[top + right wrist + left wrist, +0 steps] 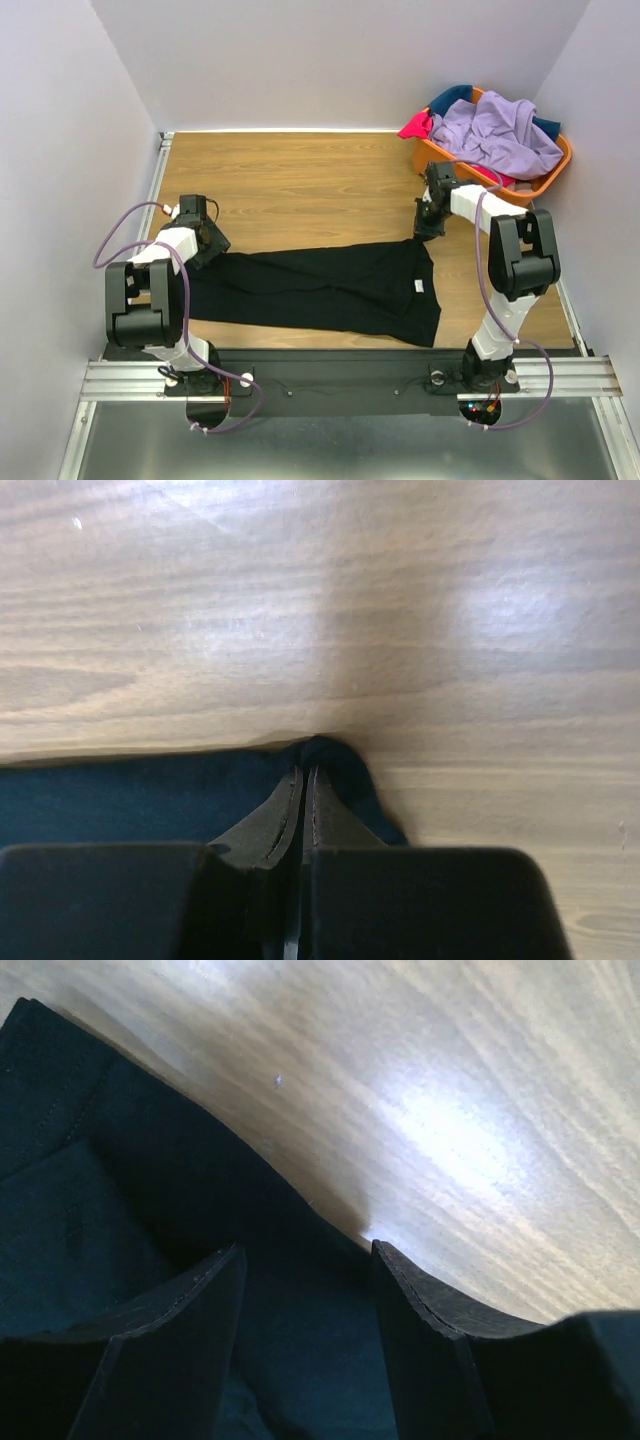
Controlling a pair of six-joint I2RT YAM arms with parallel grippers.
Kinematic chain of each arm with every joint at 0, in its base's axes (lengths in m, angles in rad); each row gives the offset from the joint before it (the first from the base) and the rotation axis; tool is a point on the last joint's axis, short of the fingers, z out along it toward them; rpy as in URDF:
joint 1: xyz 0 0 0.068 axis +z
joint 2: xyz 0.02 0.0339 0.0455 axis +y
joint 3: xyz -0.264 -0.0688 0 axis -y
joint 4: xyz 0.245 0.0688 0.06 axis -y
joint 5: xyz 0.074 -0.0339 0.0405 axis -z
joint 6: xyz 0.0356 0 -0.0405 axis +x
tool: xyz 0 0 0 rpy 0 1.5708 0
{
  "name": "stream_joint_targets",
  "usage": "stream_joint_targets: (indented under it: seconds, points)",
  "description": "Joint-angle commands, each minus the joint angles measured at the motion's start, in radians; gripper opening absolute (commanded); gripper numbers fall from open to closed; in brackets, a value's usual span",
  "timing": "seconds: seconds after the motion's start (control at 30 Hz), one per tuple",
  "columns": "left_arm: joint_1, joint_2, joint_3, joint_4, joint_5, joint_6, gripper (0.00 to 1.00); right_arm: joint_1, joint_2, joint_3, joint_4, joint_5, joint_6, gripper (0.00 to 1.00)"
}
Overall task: Fold and stack the t-shirts
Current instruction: Fold the tshirt
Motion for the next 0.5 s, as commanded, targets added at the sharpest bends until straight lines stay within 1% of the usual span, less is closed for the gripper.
stream_joint_targets:
  seconds: [0.0,0.07,0.2,0.33,0.47]
  points:
    - [-0.003,0.074,0.014,0.061,0.02,0.009,0.64,-0.054,0.017,0.075,0.033,0.043,-0.002,0.0]
    - [-0.009,0.094,0.038,0.074,0.021,0.013,0.64,-0.094,0.028,0.101,0.031,0.05,0.001,0.0]
    - [-0.03,0.177,0.136,0.089,0.015,0.027,0.64,-0.146,0.046,0.187,0.033,0.072,0.006,0.0]
    - [-0.036,0.237,0.222,0.087,0.003,0.03,0.64,-0.152,0.063,0.233,0.033,0.076,0.005,0.0]
    - [-0.038,0.225,0.265,0.083,-0.002,0.038,0.64,-0.152,0.076,0.256,0.031,0.073,-0.006,0.0]
